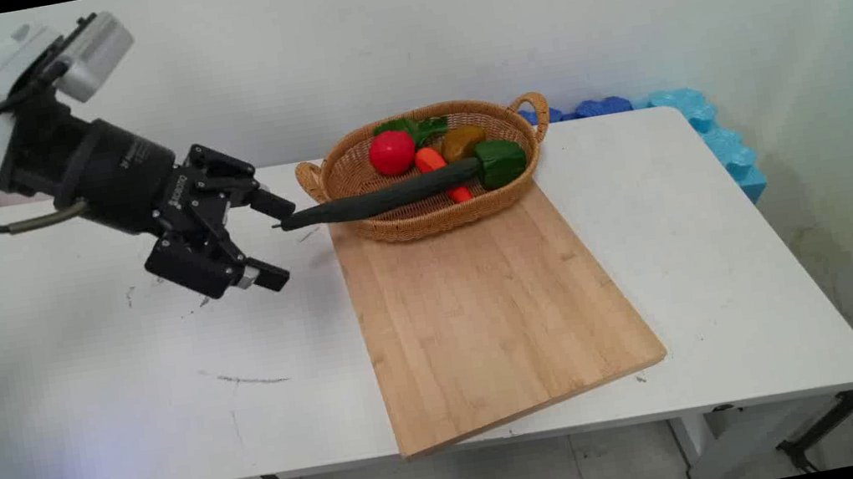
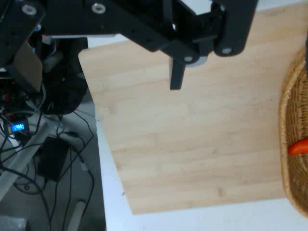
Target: Pick up the cucumber from the vegetable basket
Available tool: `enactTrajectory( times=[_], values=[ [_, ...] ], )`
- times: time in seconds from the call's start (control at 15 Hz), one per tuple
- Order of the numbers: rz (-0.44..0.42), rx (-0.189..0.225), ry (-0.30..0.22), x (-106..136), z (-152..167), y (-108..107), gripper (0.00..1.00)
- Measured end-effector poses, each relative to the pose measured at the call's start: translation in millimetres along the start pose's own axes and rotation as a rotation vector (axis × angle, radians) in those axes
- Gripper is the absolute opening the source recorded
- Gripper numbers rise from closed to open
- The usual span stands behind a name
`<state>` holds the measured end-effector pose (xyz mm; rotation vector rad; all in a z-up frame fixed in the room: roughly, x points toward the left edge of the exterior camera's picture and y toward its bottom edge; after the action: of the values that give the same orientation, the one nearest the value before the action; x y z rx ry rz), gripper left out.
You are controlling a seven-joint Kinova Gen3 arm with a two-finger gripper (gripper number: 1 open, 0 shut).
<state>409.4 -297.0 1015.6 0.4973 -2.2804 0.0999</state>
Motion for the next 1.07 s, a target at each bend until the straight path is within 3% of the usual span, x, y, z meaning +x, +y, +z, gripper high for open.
enactTrajectory(
  times=[0.33,0.67,1.07],
  values=[
    [-0.058,0.036,-0.023,24.9,4.8,-13.9,1.0],
    [-0.122,0.128,-0.056,52.8,17.8,-53.7,1.0],
    [-0.227,0.222,-0.116,68.5,49.9,-96.9,1.0]
  ],
)
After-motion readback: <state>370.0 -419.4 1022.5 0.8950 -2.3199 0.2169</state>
